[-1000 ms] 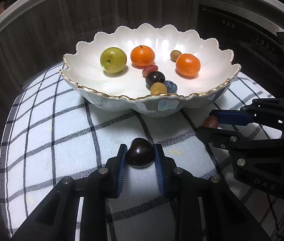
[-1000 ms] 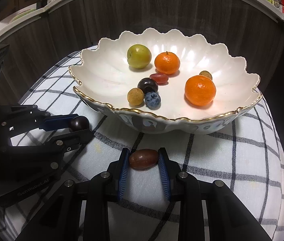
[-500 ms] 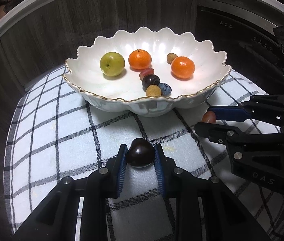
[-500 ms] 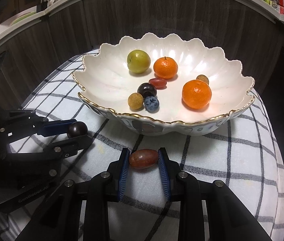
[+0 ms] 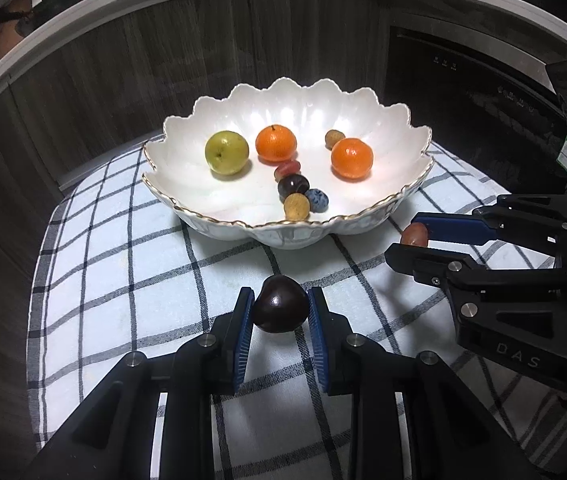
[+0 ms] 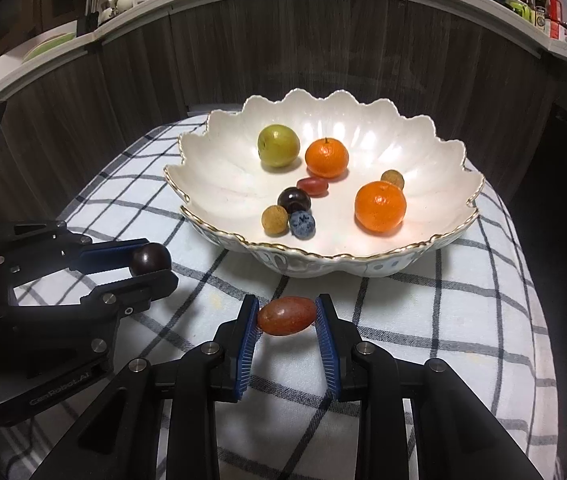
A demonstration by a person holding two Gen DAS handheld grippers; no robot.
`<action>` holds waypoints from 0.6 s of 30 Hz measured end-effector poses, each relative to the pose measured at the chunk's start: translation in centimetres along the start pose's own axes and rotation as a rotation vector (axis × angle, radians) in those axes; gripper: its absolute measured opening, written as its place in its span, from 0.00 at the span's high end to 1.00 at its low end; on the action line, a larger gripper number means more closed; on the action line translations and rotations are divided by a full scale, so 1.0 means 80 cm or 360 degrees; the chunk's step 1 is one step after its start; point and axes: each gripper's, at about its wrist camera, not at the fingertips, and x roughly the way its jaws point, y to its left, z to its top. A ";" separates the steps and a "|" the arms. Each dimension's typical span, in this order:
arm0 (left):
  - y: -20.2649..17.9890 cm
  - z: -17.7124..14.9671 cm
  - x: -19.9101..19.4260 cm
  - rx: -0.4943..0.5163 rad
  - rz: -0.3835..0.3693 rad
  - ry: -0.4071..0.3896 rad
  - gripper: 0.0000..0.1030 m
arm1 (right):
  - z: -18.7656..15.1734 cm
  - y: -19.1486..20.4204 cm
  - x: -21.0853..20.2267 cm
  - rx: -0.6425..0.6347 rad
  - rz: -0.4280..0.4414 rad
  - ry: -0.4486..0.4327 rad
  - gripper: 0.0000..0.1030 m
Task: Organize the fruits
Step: 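Carry the dark plum and red grape over the white bowl with both grippers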
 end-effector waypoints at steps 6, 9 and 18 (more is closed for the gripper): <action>-0.004 0.009 -0.018 0.0003 0.0017 -0.0031 0.73 | 0.004 0.002 -0.021 -0.0003 -0.0011 -0.0047 0.70; -0.006 0.014 -0.026 0.0011 0.0024 -0.0042 0.73 | 0.007 0.002 -0.030 -0.0003 -0.0017 -0.0067 0.70; -0.007 0.037 -0.046 0.0003 0.0063 -0.0086 0.73 | 0.019 -0.002 -0.054 0.0015 -0.0047 -0.0123 0.70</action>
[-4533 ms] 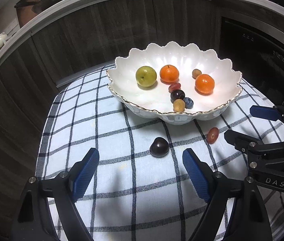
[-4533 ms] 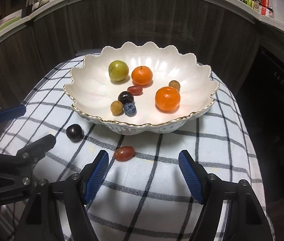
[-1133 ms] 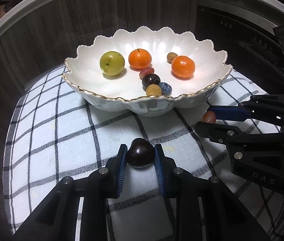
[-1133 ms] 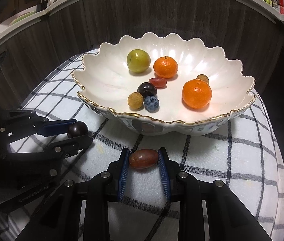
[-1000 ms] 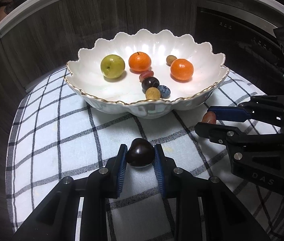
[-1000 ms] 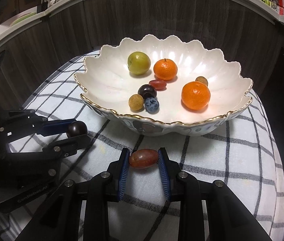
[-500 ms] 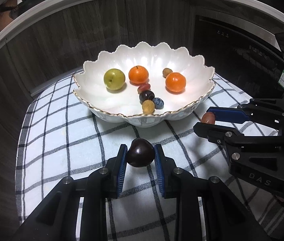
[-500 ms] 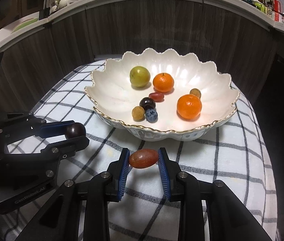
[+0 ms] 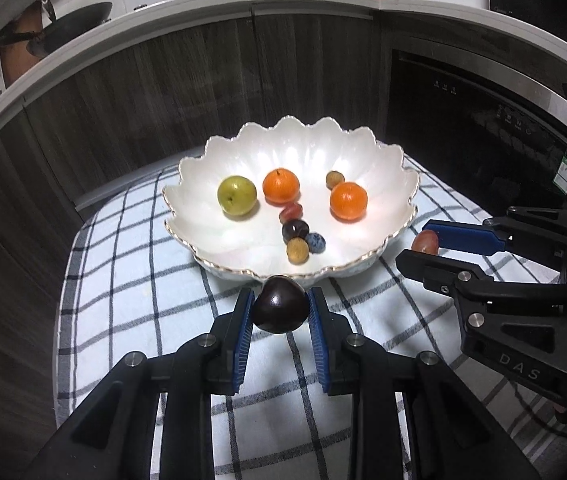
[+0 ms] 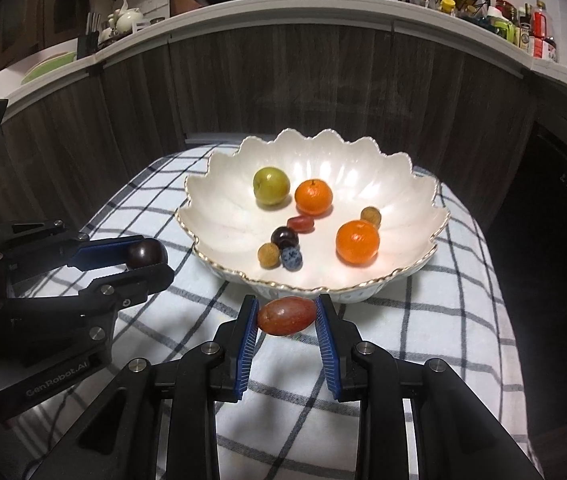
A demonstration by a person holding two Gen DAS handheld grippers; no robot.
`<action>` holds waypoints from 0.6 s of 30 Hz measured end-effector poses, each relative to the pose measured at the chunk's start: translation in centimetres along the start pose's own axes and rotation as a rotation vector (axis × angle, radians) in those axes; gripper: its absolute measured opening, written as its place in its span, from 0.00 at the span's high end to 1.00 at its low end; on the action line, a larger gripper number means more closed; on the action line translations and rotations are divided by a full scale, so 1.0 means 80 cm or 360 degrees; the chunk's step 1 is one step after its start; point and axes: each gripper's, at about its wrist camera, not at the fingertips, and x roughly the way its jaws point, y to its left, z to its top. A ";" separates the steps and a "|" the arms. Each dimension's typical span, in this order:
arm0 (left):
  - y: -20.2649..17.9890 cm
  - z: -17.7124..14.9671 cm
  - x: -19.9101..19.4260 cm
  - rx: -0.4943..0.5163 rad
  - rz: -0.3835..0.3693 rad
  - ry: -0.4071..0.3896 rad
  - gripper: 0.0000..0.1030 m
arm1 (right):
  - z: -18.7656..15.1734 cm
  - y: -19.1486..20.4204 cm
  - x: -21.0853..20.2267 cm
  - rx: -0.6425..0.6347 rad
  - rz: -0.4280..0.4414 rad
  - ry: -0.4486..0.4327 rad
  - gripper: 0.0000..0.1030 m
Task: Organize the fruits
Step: 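Carry the dark plum and red grape over the white bowl with both grippers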
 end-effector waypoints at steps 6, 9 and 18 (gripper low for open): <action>0.002 0.015 -0.007 -0.0017 0.0020 -0.0023 0.73 | 0.013 -0.007 -0.010 0.0014 -0.0026 -0.0041 0.70; 0.004 0.022 -0.007 -0.0033 0.0028 -0.0033 0.73 | 0.021 -0.011 -0.013 0.0024 -0.0037 -0.0054 0.70; 0.015 0.040 0.006 -0.0110 0.0061 -0.0029 0.73 | 0.040 -0.022 -0.006 0.0052 -0.0076 -0.0059 0.70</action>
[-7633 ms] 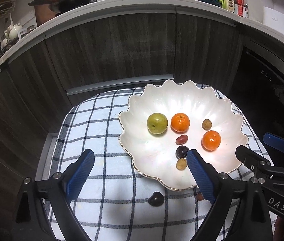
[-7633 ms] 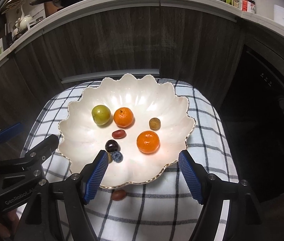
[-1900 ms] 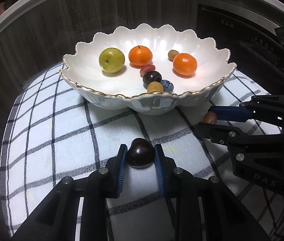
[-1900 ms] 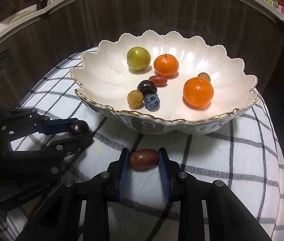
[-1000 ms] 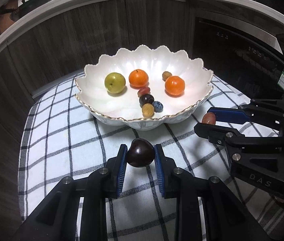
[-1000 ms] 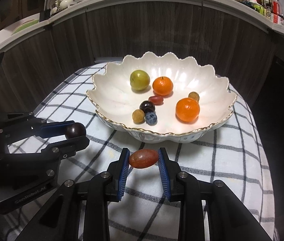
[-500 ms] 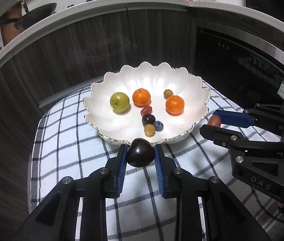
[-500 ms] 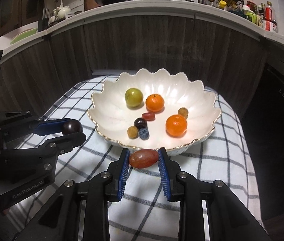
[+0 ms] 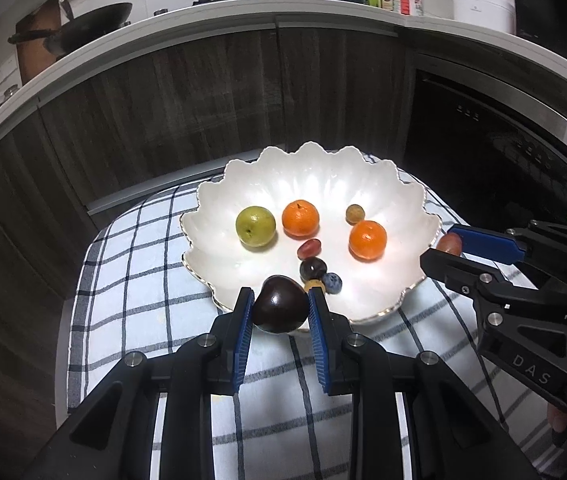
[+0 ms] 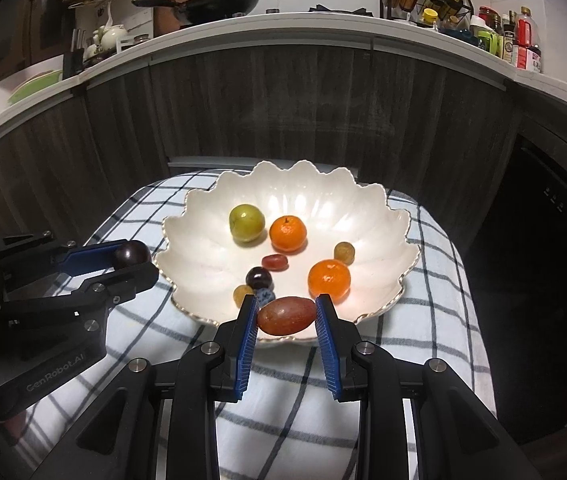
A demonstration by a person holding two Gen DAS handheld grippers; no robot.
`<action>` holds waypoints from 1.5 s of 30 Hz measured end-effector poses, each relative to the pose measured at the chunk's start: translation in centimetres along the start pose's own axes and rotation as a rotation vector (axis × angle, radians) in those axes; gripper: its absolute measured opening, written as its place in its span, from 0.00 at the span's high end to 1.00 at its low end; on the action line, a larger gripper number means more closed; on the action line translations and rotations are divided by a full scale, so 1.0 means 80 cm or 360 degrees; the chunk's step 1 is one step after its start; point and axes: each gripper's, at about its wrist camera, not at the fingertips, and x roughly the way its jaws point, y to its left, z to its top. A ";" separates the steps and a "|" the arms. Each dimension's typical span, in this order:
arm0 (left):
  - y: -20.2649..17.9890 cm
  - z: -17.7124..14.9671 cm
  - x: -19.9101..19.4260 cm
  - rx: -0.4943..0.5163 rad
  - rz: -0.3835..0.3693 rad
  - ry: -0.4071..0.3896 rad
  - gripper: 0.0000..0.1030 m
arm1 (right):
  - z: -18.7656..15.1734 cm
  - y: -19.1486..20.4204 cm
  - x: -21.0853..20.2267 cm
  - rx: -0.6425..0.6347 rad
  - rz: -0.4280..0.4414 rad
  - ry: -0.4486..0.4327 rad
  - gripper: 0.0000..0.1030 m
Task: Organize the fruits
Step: 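Carry the dark plum and red grape over the white bowl with both grippers, then open both grippers to drop the dark plum and red grape into the bowl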
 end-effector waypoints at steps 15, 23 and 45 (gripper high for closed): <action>0.013 0.024 0.040 -0.0108 0.0020 0.0035 0.73 | 0.019 -0.010 0.035 0.0076 -0.0066 0.0074 0.70; 0.014 0.028 0.063 -0.0140 0.0032 0.0080 0.73 | 0.024 -0.018 0.053 0.0124 -0.0090 0.0129 0.70; 0.024 0.026 0.066 -0.0176 0.0125 0.0067 0.34 | 0.021 -0.022 0.067 0.0187 -0.0150 0.0156 0.24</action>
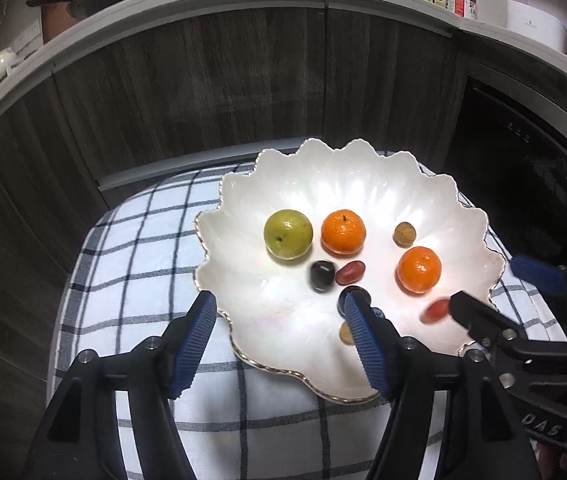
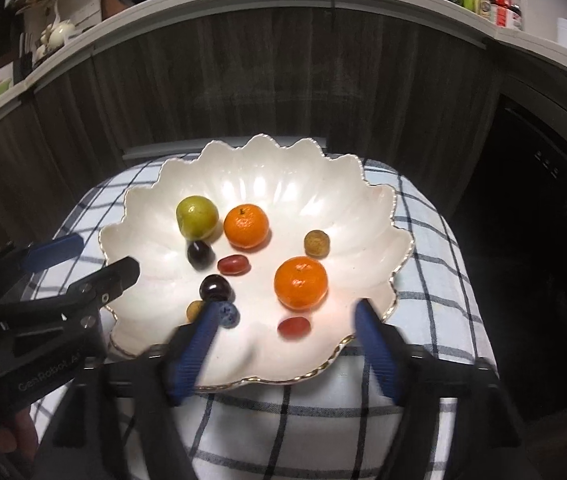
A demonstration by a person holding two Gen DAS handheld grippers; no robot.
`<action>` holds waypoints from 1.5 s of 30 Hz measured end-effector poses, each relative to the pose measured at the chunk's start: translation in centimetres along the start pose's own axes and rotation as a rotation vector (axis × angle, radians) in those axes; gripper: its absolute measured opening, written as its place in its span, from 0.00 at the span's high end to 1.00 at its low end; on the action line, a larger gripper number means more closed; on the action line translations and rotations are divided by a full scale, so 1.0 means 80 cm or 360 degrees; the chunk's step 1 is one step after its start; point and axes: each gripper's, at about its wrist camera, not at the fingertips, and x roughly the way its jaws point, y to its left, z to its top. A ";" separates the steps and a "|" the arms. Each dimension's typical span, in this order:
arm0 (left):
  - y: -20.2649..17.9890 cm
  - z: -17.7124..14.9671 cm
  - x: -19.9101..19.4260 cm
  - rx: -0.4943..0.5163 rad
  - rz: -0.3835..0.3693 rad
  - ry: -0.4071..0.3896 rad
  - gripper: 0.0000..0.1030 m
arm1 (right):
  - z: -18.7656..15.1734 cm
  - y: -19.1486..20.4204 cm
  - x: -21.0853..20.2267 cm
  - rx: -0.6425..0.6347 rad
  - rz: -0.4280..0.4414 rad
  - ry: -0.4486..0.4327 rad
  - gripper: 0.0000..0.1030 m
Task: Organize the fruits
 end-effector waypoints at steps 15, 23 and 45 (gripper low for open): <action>0.008 0.000 -0.026 -0.0060 0.0065 -0.0050 0.12 | 0.004 -0.008 -0.013 0.0051 -0.0059 -0.0014 0.21; 0.010 -0.004 -0.051 -0.0076 0.0087 -0.0073 0.06 | 0.005 -0.005 -0.031 0.0051 -0.0079 -0.0035 0.20; 0.003 -0.023 -0.149 -0.0099 0.0107 -0.0181 0.02 | -0.014 0.001 -0.121 0.0059 -0.0085 -0.0148 0.20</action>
